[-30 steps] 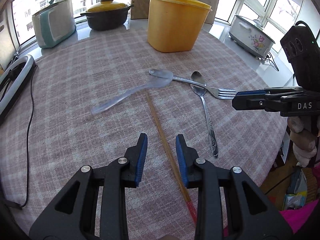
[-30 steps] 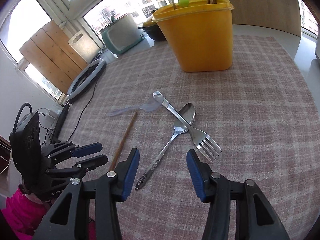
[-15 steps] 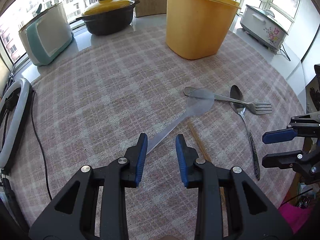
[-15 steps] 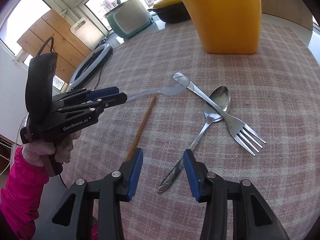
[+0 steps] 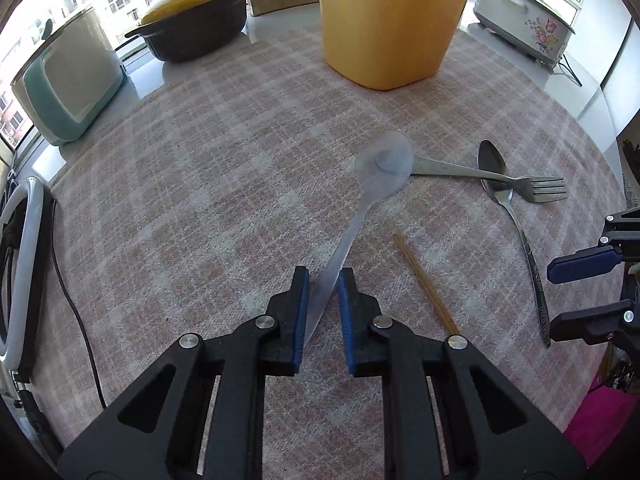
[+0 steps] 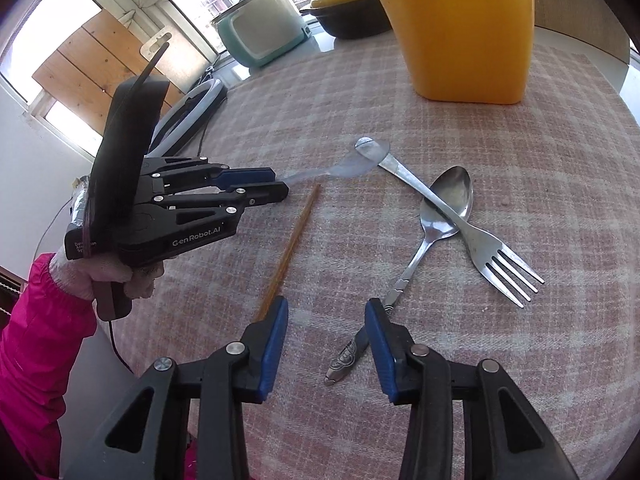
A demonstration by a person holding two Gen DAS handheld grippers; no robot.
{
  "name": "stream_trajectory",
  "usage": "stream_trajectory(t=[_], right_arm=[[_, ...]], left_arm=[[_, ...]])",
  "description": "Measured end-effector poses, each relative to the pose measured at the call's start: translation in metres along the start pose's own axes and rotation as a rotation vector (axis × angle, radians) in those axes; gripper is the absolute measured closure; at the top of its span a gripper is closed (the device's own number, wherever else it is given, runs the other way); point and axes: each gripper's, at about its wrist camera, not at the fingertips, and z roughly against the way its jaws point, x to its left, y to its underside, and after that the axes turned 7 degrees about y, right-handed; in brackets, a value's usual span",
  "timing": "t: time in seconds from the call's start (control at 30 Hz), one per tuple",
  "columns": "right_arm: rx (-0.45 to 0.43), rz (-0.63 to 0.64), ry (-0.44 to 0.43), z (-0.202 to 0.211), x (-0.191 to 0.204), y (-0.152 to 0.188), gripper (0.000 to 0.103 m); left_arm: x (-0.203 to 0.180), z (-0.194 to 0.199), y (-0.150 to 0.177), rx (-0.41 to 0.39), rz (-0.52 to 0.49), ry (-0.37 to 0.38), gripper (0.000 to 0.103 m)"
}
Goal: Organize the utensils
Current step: 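Grasp the clear plastic spoon by its handle with the left tool while the right tool approaches a chopstick, then close the right tool on a wooden chopstick while the left tool holds the clear spoon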
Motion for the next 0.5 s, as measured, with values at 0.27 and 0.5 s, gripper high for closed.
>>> stream_trajectory(t=[0.27, 0.5], right_arm=[[0.07, 0.017, -0.01, -0.024, 0.014, -0.019, 0.064], [0.145, 0.02, -0.009, -0.048, 0.027, -0.033, 0.067]], left_arm=[[0.015, 0.014, 0.029, -0.006, 0.068, 0.015, 0.096], [0.019, 0.028, 0.055, 0.022, 0.096, 0.006, 0.096]])
